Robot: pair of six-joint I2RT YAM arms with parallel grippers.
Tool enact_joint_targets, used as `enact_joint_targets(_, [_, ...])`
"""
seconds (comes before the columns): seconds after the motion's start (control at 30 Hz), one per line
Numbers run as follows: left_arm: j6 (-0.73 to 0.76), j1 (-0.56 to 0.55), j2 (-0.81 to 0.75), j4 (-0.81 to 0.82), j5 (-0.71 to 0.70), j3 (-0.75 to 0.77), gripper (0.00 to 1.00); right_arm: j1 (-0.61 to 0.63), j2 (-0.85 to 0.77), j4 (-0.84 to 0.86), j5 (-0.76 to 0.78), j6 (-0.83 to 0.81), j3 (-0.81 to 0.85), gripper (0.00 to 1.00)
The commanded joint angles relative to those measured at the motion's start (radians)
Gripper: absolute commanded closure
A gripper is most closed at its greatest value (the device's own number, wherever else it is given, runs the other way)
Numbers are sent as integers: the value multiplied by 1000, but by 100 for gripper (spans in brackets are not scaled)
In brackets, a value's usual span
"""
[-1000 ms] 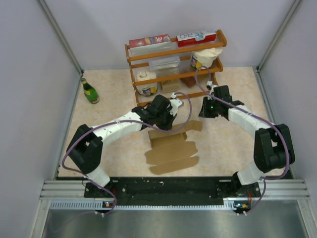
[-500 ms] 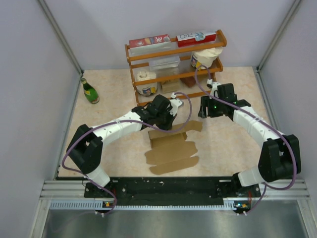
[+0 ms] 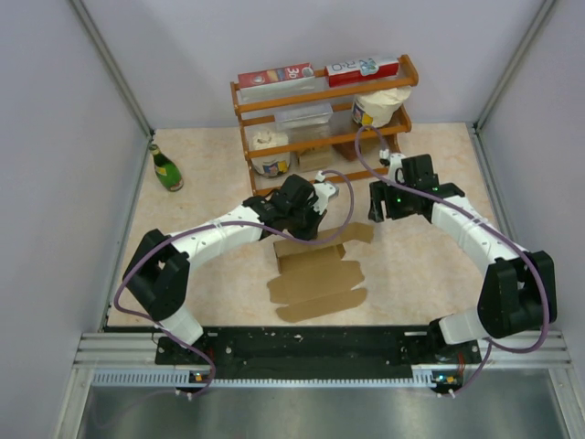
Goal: Fold the paper box
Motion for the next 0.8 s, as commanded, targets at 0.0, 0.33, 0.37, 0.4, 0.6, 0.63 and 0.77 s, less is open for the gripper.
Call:
enact_joint_targets(0.0, [16,-3,-29,-19,-2,29,100,-7,-38,30,95,-2,33,33])
enact_joint_targets(0.33, [19,-3,-31,-21,-10,29,100,-9,-72,103,200,23,-9,31])
enact_joint_targets(0.37, [18,-3,-31,-21,-8,29,100,-7,-75,103,200,24,-13,31])
enact_joint_targets(0.4, [18,-3,-31,-21,-8,27,100,-7,-78,103,191,24,-13,31])
enact_joint_targets(0.6, [21,-3,-31,-24,-13,29,100,-7,-78,107,94,23,-9,30])
enact_joint_targets(0.63, [22,-3,-33,-24,-16,27,100,-7,-81,107,88,17,-12,30])
enact_joint_targets(0.77, [21,-3,-28,-22,-11,27,100,-9,-86,110,-24,-22,-29,21])
